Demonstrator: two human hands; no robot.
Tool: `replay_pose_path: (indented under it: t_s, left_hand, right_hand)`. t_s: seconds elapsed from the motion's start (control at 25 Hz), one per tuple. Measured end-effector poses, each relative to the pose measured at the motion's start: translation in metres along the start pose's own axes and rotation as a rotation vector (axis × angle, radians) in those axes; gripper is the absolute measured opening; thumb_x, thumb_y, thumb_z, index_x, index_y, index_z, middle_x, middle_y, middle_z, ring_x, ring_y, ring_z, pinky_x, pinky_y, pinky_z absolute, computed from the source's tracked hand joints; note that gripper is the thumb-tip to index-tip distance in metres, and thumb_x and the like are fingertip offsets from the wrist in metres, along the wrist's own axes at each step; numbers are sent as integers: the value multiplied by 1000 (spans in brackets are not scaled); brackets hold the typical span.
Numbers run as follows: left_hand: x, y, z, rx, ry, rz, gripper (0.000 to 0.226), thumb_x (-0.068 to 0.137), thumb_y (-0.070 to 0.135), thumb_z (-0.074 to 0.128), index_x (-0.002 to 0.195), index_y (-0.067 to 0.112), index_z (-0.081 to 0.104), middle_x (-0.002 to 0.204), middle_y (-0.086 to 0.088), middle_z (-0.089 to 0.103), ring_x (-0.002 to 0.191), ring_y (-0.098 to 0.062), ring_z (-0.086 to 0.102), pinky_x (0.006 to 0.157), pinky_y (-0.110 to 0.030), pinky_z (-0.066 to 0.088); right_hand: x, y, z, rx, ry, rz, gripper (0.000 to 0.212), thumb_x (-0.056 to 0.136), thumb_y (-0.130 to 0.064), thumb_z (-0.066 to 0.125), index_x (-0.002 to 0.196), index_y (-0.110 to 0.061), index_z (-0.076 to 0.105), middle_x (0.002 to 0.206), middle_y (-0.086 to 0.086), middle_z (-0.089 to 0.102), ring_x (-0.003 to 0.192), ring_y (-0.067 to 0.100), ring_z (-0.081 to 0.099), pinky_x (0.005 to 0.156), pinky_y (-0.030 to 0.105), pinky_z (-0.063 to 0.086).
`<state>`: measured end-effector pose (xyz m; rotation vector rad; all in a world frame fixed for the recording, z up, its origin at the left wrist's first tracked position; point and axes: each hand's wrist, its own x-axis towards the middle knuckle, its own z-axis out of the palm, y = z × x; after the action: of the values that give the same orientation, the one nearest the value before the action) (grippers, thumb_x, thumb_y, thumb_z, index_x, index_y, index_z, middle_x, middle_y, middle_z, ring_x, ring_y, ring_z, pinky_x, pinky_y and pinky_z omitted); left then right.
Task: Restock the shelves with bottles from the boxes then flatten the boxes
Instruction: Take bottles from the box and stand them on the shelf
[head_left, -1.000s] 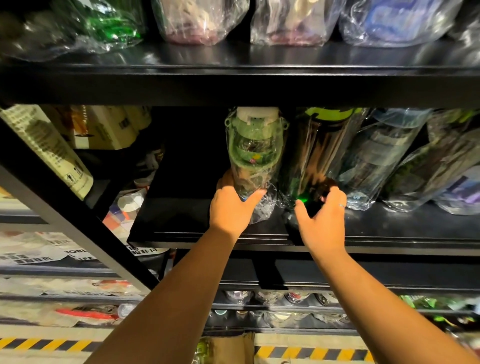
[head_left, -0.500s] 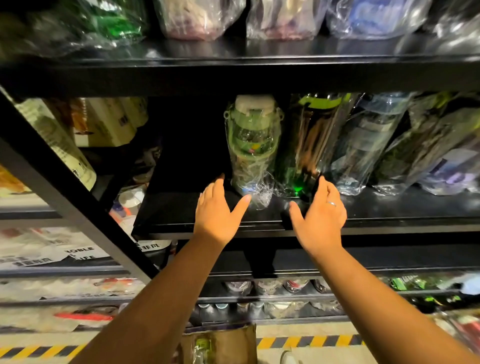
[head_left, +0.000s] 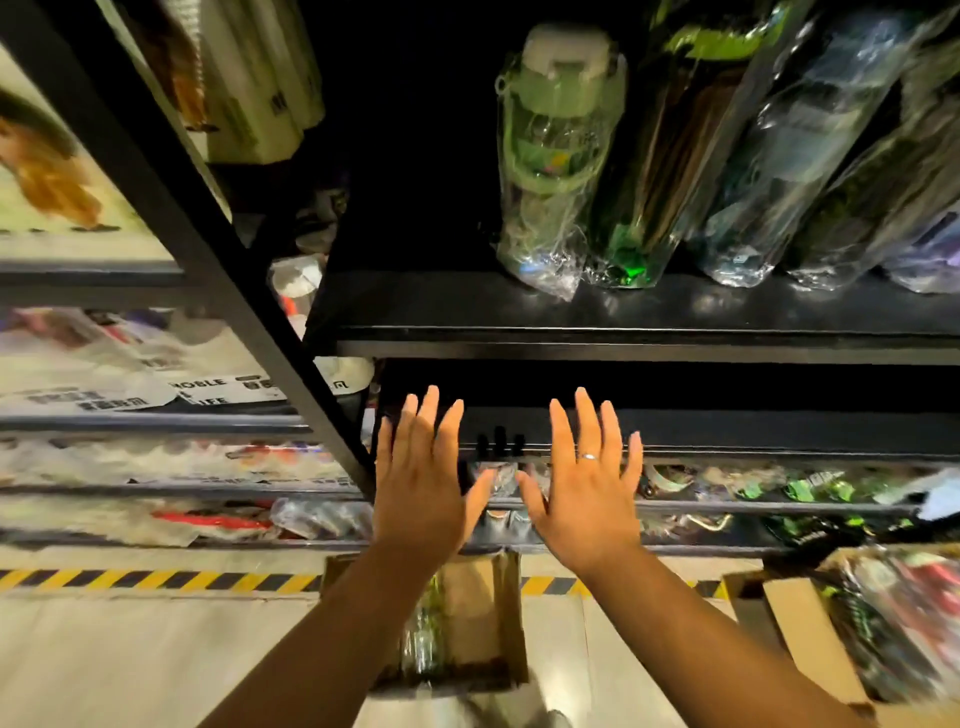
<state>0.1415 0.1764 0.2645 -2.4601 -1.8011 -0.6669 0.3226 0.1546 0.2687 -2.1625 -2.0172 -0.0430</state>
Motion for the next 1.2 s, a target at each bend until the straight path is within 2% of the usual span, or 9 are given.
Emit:
replay_pose_path:
  t_s: [0.16,0.32,0.4,0.48,0.56,0.64,0.84,1.04,1.2]
  left_hand:
    - [-64,-17,7,59,-191,-153,76,90,59,41,150,12,36,158,-19,35,146,-38,31,118,-55,29]
    - [-127,-40,17,120,-395,-272,77,90,58,36,148,8,42,152,-23,43,140,-41,42,112,-54,39]
    - [-164,-59,25,159,-542,-320,83,92,65,19,155,12,32,159,-17,34,147,-36,30,119,-49,30]
    - [-194,-77,33,134,-618,-361,85,91,68,11,158,17,22,161,-12,30,150,-33,23,121,-46,24]
    - [-209,-91,36,54,-629,-442,79,92,63,31,155,15,30,159,-14,34,147,-34,29,119,-46,26]
    - [-217,-112,49,-8,-680,-486,77,93,54,52,154,14,31,160,-14,33,148,-33,30,121,-44,25]
    - [-235,-203,149,-76,-865,-460,75,89,46,62,151,19,29,150,-10,41,135,-31,42,110,-46,41]
    - [-281,-269,278,-79,-976,-475,72,92,48,56,153,19,29,154,-12,37,137,-35,40,108,-47,42]
    - [-339,-309,384,-116,-1028,-535,74,96,49,57,154,17,26,158,-10,33,145,-33,32,116,-49,35]
  right_hand:
    - [-30,-17,37,9,-143,-120,78,86,-58,53,150,-14,39,159,15,28,145,40,25,112,59,15]
    - [-59,-34,65,0,-402,-206,80,96,-59,37,158,-20,5,165,12,-1,151,38,0,118,59,2]
    - [-80,-43,80,17,-464,-204,78,94,-57,35,158,-18,12,164,15,8,149,41,10,117,60,8]
    - [-99,-53,98,42,-519,-181,77,87,-56,40,152,-14,29,156,19,31,140,44,31,110,62,26]
    - [-111,-61,121,59,-562,-128,73,84,-54,48,144,-13,40,147,21,44,130,45,45,103,61,36]
    - [-114,-71,151,57,-584,-73,77,83,-51,63,145,-12,42,147,22,43,130,45,45,103,62,37]
    - [-121,-118,267,88,-695,110,83,92,-52,55,155,-19,13,159,17,19,144,38,22,116,53,20]
    - [-159,-146,424,155,-821,388,84,91,-54,57,155,-24,11,160,14,14,145,38,19,115,51,23]
    - [-182,-150,565,199,-897,418,91,88,-53,62,156,-19,11,157,16,17,141,40,25,111,51,33]
